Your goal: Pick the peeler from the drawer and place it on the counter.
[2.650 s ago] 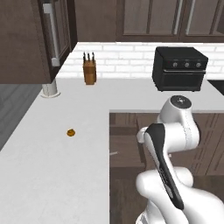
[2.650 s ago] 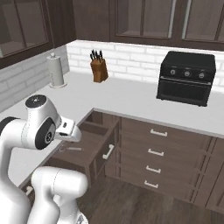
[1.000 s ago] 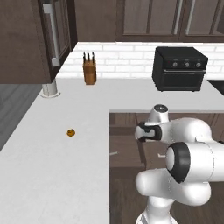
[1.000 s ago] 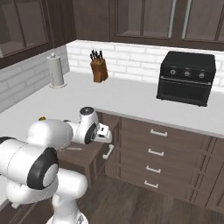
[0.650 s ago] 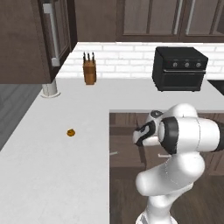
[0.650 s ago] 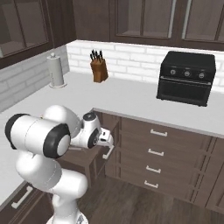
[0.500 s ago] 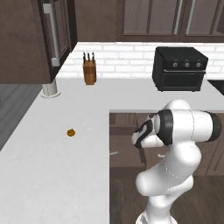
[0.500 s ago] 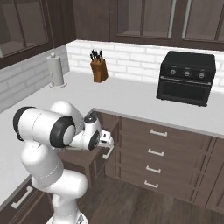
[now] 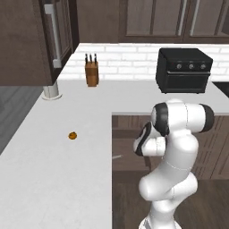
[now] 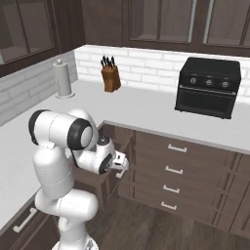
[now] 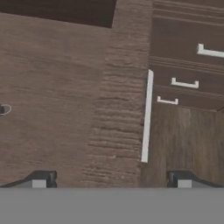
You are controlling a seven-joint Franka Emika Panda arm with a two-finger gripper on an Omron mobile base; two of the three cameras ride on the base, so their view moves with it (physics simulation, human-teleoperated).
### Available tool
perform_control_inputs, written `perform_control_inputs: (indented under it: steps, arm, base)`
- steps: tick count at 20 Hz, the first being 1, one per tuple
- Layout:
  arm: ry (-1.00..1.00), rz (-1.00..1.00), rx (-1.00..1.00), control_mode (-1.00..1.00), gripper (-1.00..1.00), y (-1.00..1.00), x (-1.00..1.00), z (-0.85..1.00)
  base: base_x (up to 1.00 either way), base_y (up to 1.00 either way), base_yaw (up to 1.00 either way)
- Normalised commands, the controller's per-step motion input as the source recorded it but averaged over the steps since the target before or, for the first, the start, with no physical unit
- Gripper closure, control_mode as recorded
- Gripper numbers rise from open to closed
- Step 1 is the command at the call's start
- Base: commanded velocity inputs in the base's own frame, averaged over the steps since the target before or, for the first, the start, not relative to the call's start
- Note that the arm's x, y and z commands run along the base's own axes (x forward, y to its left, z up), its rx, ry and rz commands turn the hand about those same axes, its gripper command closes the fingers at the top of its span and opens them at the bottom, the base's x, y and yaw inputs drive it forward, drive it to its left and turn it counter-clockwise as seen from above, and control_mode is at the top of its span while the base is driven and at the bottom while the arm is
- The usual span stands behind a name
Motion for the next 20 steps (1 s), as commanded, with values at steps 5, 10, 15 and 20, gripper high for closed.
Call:
perform_control_inputs:
  steps: [5, 10, 15, 20]
  arm:
    - [0.07, 0.00, 0.07, -1.00, -1.00, -0.99, -0.26, -0.27]
    - [0.00, 0.00, 0.11, -1.00, -1.00, -1.00, -0.34, -0.18]
    - [0.00, 0.00, 0.03, -1.00, -1.00, -1.00, -0.35, -0.01]
    - [-0.01, 0.00, -0.07, -1.00, -1.00, -1.00, -0.36, 0.08]
  base:
    - [0.00, 0.00, 0.00]
    - [0.00, 0.00, 0.00]
    - [0.00, 0.00, 0.00]
    - [0.00, 0.00, 0.00]
